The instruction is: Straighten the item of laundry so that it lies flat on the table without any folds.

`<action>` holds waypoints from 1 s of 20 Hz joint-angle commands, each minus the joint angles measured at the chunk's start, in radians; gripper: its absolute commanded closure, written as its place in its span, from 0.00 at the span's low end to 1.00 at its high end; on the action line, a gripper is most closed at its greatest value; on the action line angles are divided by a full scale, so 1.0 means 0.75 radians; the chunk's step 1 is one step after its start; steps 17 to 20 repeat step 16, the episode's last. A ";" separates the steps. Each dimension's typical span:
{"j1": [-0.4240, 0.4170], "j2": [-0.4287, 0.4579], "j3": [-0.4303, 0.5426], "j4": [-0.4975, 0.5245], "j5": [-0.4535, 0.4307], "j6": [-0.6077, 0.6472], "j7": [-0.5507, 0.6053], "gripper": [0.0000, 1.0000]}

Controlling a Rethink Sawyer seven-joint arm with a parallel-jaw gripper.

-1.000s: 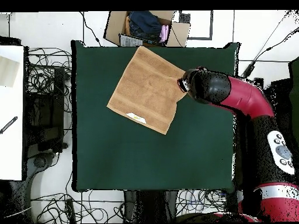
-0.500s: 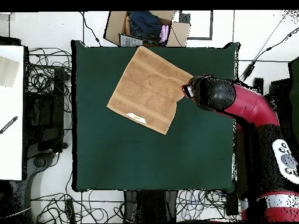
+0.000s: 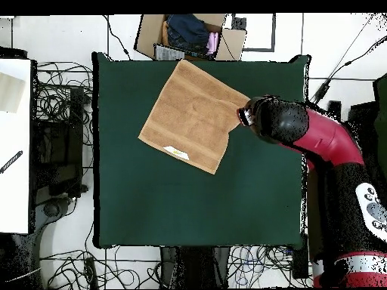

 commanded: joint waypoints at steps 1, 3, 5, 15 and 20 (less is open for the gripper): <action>0.033 -0.001 -0.058 0.136 0.049 -0.046 0.386 0.00; 0.034 -0.002 -0.061 0.142 0.053 -0.051 0.389 0.00; 0.038 -0.002 -0.064 0.135 0.058 -0.044 0.390 0.00; 0.040 0.005 -0.067 0.129 0.076 -0.058 0.373 0.00; 0.042 0.007 -0.069 0.124 0.078 -0.055 0.371 0.00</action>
